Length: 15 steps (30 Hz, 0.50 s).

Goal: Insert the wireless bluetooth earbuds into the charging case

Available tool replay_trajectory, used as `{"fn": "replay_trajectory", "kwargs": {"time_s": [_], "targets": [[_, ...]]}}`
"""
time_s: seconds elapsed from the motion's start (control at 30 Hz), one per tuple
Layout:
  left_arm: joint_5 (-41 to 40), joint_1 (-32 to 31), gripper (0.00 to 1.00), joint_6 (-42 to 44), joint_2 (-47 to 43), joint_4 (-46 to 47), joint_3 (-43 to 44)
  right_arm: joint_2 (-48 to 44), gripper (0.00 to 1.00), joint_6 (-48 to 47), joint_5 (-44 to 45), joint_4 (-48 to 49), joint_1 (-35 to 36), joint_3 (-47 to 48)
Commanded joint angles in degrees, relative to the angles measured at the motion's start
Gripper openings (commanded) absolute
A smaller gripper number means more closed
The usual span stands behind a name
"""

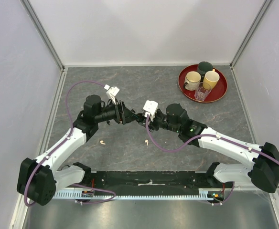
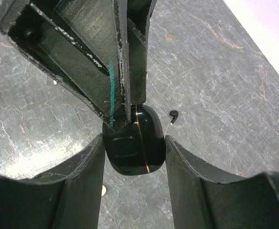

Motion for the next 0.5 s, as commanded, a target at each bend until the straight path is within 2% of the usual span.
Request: {"fn": "replay_trajectory", "kwargs": {"time_s": [0.0, 0.47], "targets": [[1.7, -0.5, 0.65, -1.7, 0.8, 3.5, 0.2, -1.5, 0.18, 1.2, -0.1, 2.7, 0.6, -0.6], [5.2, -1.3, 0.6, -1.9, 3.2, 4.2, 0.3, -1.2, 0.18, 1.8, 0.1, 4.2, 1.2, -1.0]]}}
